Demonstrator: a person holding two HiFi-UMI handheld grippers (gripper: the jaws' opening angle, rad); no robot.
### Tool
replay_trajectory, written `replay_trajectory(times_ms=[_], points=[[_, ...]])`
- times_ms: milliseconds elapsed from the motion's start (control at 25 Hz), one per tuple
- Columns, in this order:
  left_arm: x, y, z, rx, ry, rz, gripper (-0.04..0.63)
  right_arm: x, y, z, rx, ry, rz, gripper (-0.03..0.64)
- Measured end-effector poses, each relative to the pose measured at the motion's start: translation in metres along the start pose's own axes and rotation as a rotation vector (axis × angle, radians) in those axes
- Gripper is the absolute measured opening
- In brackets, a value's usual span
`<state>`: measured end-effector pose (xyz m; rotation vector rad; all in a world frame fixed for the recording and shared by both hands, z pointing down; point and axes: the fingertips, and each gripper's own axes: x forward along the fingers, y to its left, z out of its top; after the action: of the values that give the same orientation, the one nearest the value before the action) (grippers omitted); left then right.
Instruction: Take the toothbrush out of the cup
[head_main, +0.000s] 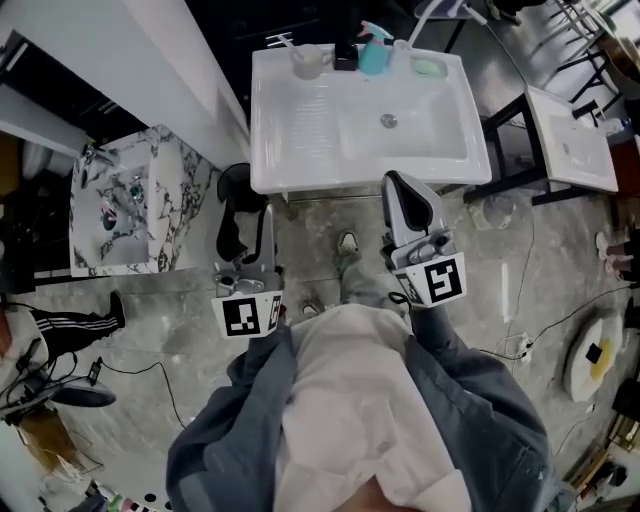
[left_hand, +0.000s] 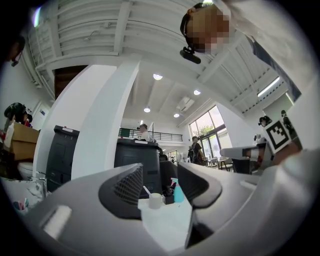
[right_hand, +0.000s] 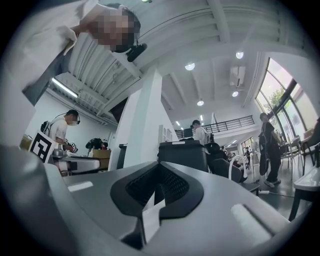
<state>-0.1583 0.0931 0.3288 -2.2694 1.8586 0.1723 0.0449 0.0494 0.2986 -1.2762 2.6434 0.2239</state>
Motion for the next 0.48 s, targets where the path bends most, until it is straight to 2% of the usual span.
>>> replay_trajectory(times_ms=[480], points=[[0.09,-0.006,-0.015,0.014,0.02,0.039,0.229,0.057,-0.068,-0.021,0.041,-0.005,0.05,0.006]])
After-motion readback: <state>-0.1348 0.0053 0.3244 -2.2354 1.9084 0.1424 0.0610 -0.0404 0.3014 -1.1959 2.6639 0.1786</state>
